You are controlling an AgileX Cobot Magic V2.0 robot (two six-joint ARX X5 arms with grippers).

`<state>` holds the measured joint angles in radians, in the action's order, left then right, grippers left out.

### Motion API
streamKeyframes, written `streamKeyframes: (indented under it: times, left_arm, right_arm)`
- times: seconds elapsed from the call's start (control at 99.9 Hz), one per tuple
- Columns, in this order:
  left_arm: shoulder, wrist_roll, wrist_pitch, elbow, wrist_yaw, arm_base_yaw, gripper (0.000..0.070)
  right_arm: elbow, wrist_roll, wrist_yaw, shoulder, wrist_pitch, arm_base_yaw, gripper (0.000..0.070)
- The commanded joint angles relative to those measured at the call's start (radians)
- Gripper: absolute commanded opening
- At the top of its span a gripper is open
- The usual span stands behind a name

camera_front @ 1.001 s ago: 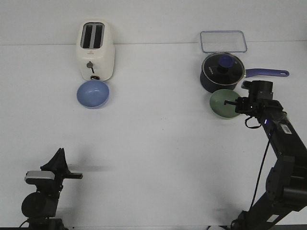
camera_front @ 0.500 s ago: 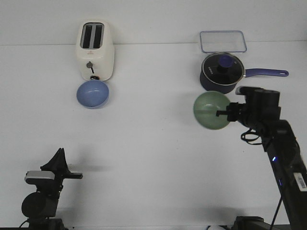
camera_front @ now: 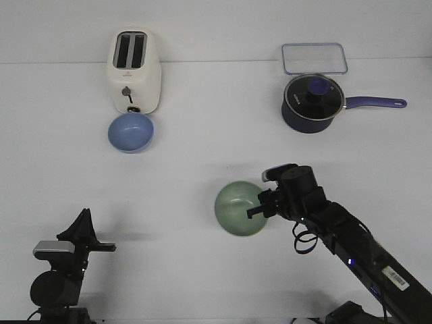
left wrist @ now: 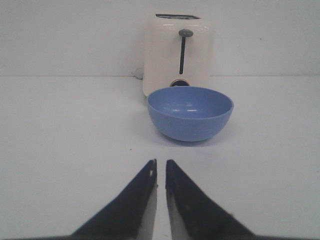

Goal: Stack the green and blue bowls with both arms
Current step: 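Carry the green bowl toward the table center and set it down, then reach the left gripper to the blue bowl rim and grasp it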

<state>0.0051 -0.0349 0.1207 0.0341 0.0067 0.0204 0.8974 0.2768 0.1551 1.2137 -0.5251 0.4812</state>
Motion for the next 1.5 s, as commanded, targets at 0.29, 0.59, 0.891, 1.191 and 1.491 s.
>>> streamKeyframes:
  times: [0.29, 0.59, 0.891, 1.191, 1.491]
  left_arm:
    - [-0.001, -0.404, 0.016, -0.011, 0.004, -0.001, 0.0011]
    - [0.0, -0.58, 0.008, 0.032, 0.004, -0.001, 0.0012]
    - [0.171, -0.488, -0.014, 0.235, -0.013, -0.002, 0.0014]
    - [0.808, -0.347, -0.191, 0.628, -0.023, -0.004, 0.0013]
    - [1.374, -0.271, -0.209, 0.993, 0.108, -0.005, 0.0472]
  right_arm:
    - [0.003, 0.037, -0.048, 0.172, 0.054, 0.117, 0.0]
    - [0.006, 0.02, -0.05, 0.197, 0.082, 0.12, 0.0266]
    - [0.008, -0.039, -0.05, -0.037, 0.074, 0.023, 0.0283]
    - [0.008, -0.082, -0.05, -0.215, 0.051, -0.095, 0.0283]
    - [0.008, -0.109, -0.047, -0.224, 0.005, -0.107, 0.0283]
